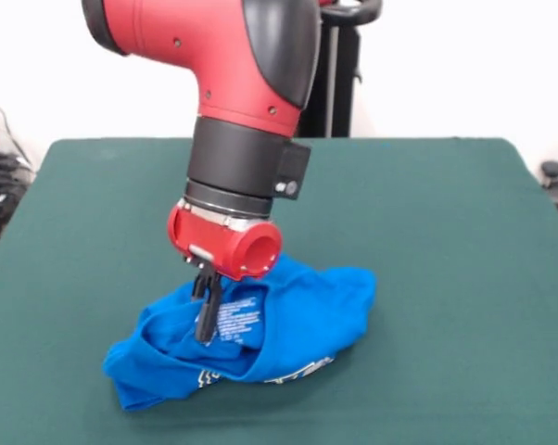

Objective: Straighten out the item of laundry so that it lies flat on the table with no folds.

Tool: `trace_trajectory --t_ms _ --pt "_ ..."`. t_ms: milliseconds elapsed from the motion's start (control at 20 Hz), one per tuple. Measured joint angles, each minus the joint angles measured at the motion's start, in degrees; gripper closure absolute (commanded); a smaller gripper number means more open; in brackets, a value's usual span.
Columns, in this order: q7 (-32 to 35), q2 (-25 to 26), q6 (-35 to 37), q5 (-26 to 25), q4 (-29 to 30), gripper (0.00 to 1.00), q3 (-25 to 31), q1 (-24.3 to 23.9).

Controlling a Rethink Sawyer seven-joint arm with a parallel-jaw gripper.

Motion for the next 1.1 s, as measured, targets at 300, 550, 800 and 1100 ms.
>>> trace_trajectory --t_ms 300,550,800,1100 --pt "2.5 2.1 -16.0 -3.2 7.1 1.00 3.3 -5.2" --pt "2.5 3.7 -18.2 -6.5 11.1 1.00 5.9 -10.3" --pt "2.5 2.8 -18.2 -7.4 13.5 1.00 7.7 -13.0" --pt "2.5 2.1 -18.2 -8.4 15.3 1.00 8.6 -14.0"
